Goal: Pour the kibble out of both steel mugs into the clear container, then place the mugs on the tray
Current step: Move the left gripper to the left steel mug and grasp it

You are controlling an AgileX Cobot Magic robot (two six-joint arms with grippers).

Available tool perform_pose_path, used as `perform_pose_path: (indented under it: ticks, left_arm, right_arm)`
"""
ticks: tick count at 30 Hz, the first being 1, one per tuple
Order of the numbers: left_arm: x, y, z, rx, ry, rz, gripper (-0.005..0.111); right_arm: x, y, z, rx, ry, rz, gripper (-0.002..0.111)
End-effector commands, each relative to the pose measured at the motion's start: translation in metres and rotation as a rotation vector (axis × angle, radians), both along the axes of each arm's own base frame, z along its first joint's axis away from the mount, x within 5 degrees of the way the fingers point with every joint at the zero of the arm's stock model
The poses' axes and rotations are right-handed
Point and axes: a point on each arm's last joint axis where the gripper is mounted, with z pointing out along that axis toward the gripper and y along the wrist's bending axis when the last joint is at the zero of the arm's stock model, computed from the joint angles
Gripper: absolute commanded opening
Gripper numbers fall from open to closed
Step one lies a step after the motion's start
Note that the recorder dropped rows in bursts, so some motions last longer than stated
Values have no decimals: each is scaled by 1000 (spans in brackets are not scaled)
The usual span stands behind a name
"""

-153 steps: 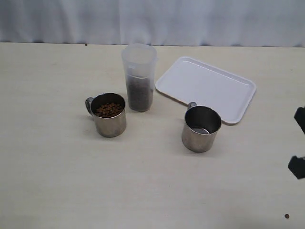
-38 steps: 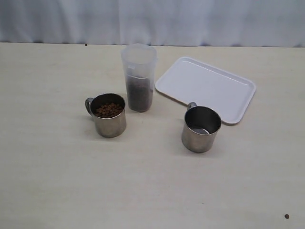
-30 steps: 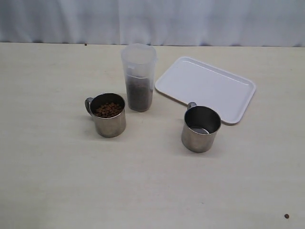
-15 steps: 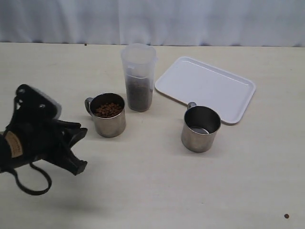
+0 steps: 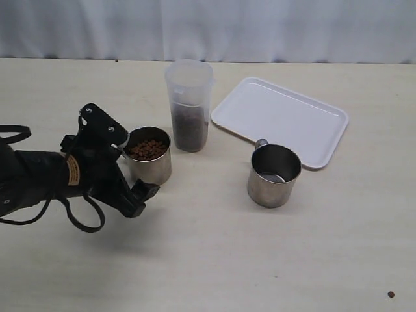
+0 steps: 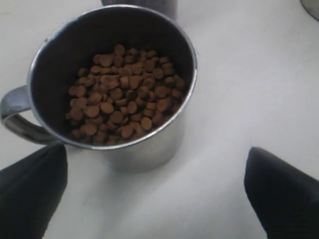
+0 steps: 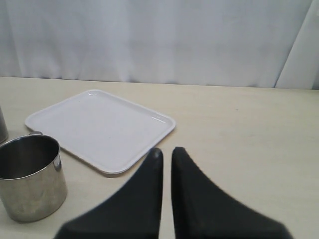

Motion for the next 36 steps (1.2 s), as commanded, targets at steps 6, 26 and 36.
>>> perform_pose_path:
  ticks: [6, 26, 36]
  left_arm:
    - [26, 6, -19, -42, -26, -29, 100]
    - [47, 26, -19, -234, 39, -261, 100]
    - [68, 18, -35, -250, 23, -335, 100]
  right_arm:
    - [0, 0, -1, -2, 3, 4, 5]
    - [0, 0, -1, -2, 3, 4, 5]
    - [0, 0, -1, -2, 3, 4, 5]
